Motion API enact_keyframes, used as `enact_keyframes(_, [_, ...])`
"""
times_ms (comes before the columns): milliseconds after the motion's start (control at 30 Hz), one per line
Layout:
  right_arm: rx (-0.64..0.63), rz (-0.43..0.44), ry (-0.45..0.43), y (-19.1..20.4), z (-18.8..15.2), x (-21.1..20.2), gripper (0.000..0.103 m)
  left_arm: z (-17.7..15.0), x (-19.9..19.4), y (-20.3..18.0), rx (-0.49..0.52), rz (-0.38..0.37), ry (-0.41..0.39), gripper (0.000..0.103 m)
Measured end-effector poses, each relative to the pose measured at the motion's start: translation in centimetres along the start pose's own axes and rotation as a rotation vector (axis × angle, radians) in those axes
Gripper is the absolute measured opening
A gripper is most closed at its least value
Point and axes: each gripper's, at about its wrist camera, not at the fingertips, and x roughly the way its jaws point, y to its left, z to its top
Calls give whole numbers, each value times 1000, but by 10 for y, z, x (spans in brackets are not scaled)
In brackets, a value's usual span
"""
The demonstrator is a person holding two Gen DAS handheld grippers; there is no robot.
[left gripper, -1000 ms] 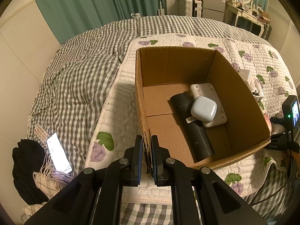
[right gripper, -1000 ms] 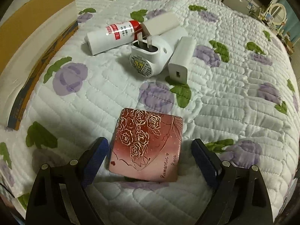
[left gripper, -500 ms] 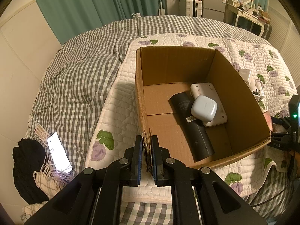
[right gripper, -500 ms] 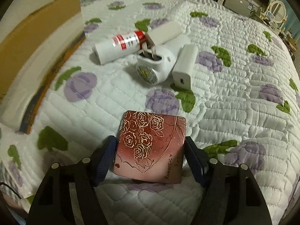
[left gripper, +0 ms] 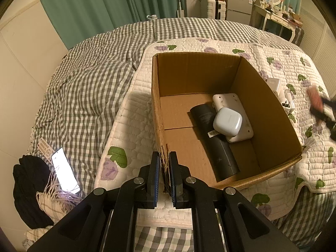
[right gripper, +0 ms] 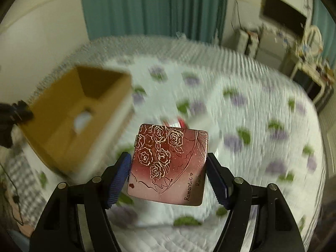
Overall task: Organize rigid objects
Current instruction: 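Drop the pink card into the box beside the remote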
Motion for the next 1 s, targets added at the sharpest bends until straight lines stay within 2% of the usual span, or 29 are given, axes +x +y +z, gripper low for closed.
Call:
enact_keyframes(200, [-123, 66, -128, 51, 63, -26, 72, 0, 1, -1, -1, -1, -1, 9])
enact_keyframes(300, [-187, 113, -156, 83, 84, -27, 72, 0, 1, -2, -3, -3, 0, 9])
enact_keyframes(400, [-234, 161, -148, 117, 93, -19, 72, 0, 2, -3, -5, -7, 1, 9])
enact_keyframes(567, [-276, 212, -64, 160, 87, 23, 72, 2, 1, -3, -8, -16, 4, 9])
enact_keyframes(733, [-297, 224, 37, 171, 67, 65, 72, 2, 2, -2, -3, -17, 4, 9])
enact_keyframes(1000, [-301, 229, 71, 174, 57, 78, 72, 2, 3, -2, -4, -16, 4, 9])
